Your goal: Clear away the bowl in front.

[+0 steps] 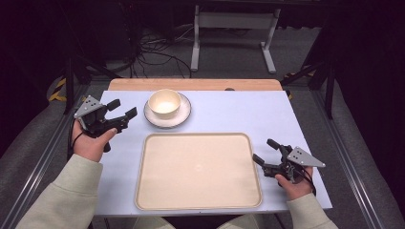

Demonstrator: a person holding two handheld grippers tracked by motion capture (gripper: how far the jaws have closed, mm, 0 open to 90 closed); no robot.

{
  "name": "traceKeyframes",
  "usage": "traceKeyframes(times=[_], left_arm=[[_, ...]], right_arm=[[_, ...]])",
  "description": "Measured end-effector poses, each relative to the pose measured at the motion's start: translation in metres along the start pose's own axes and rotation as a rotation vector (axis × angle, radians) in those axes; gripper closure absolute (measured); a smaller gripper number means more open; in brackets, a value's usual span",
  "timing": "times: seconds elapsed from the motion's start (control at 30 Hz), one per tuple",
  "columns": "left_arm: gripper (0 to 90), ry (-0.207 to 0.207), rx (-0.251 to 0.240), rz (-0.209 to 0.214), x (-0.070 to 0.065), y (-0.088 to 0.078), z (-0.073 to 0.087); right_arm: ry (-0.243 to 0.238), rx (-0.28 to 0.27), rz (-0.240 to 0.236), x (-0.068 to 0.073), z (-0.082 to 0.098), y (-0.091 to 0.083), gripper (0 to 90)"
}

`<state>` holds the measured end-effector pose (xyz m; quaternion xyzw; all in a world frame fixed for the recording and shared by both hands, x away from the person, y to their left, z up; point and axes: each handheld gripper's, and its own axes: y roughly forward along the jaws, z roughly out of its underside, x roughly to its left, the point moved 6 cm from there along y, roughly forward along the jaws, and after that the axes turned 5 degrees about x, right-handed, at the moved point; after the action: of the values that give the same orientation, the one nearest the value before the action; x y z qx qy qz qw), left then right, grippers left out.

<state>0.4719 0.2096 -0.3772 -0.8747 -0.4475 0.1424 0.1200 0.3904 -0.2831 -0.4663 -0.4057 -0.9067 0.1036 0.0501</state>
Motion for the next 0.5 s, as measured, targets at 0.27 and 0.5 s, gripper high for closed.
traceKeyframes(times=[0.27,0.5], left_arm=[[23.1,-0.002,0.014,-0.017,0.007,0.016,-0.006],[22.5,-0.009,0.021,-0.034,0.011,0.025,-0.009]], right_arm=[[0.003,0.0,0.0,0.0,0.0,0.0,16.2],[0.003,0.0,-0.001,0.0,0.0,0.0,16.2]])
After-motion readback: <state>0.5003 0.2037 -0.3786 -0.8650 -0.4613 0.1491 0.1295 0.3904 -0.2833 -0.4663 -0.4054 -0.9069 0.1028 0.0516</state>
